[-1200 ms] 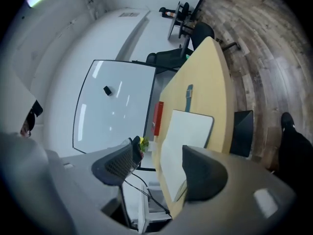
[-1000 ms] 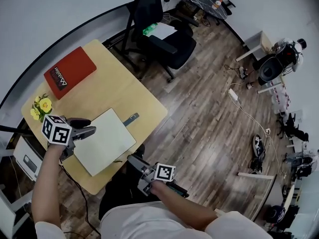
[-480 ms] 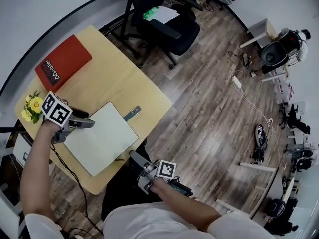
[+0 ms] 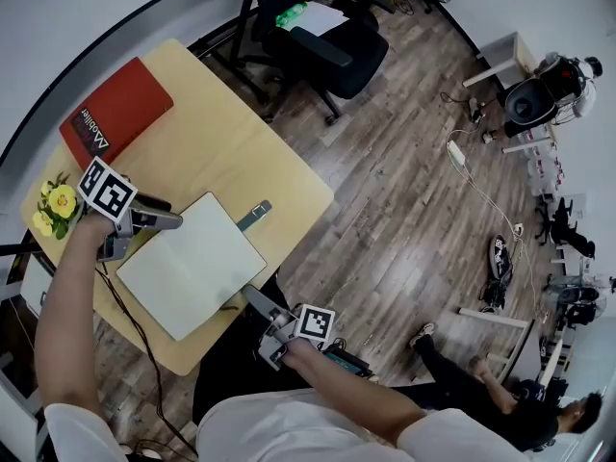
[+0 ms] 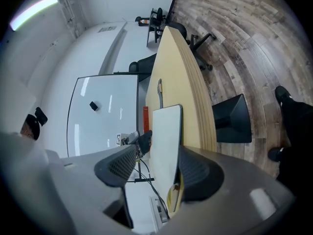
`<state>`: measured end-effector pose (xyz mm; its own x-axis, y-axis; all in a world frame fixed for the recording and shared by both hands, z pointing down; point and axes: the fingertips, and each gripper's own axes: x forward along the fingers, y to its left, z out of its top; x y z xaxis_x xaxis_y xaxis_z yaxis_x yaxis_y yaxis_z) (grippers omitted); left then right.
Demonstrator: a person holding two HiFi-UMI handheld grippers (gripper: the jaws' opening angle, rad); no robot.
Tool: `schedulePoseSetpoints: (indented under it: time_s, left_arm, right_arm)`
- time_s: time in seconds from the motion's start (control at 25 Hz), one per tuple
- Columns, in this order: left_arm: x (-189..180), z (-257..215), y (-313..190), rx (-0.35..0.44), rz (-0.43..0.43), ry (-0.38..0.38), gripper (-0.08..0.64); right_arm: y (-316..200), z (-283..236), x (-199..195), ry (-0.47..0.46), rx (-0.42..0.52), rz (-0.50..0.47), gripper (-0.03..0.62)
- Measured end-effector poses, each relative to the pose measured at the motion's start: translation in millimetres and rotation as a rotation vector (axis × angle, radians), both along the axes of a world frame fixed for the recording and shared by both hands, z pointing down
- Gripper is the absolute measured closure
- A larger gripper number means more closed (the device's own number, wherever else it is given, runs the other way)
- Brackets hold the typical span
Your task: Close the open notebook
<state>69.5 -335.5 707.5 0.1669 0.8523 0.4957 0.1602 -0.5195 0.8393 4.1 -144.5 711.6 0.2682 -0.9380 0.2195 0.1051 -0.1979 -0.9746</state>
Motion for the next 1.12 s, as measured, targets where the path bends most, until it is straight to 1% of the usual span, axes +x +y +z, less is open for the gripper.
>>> schedulePoseSetpoints:
  time_s: [0.08,0.24,0.36,0.48,0.68,0.76,0.92,1.12]
  left_arm:
    - [-4,5,2,0.009,0.021,-0.020,0.291]
    - [-6,8,12,-0.013,0.035,-0.033,0.295]
    - [-9,11,17,0.002,0.047,-0.035,0.320]
    - [-9,16,15,0.045,0.042,-0.023,0.378]
    - [-6,21,6,0.114,0.021,0.019,0.492]
    - [-6,22,3,0.136,0.023,0.044,0.515]
    - [-7,19,4,0.134,0.028,0.071,0.517]
    - [-5,11,4,0.115,0.023,0.114,0.518]
  right_arm:
    - [-2,-1,1,0.009,0.000,-0.001,0.314]
    - [-1,-1,3,0.008,-0.009,0.008,0.316]
    - [1,-1,2,-0.003,-0.008,0.008,0.316]
    - [2,-2,-4,0.005,-0.016,-0.013,0.316]
    - [1,-5,-7,0.086,-0.048,-0.057,0.316]
    - [-1,-4,-4,0.118,-0.055,-0.061,0.316]
    - [-3,-7,4,0.195,-0.062,-0.075,0.316]
    - [-3,-8,15,0.214,-0.054,-0.061,0.316]
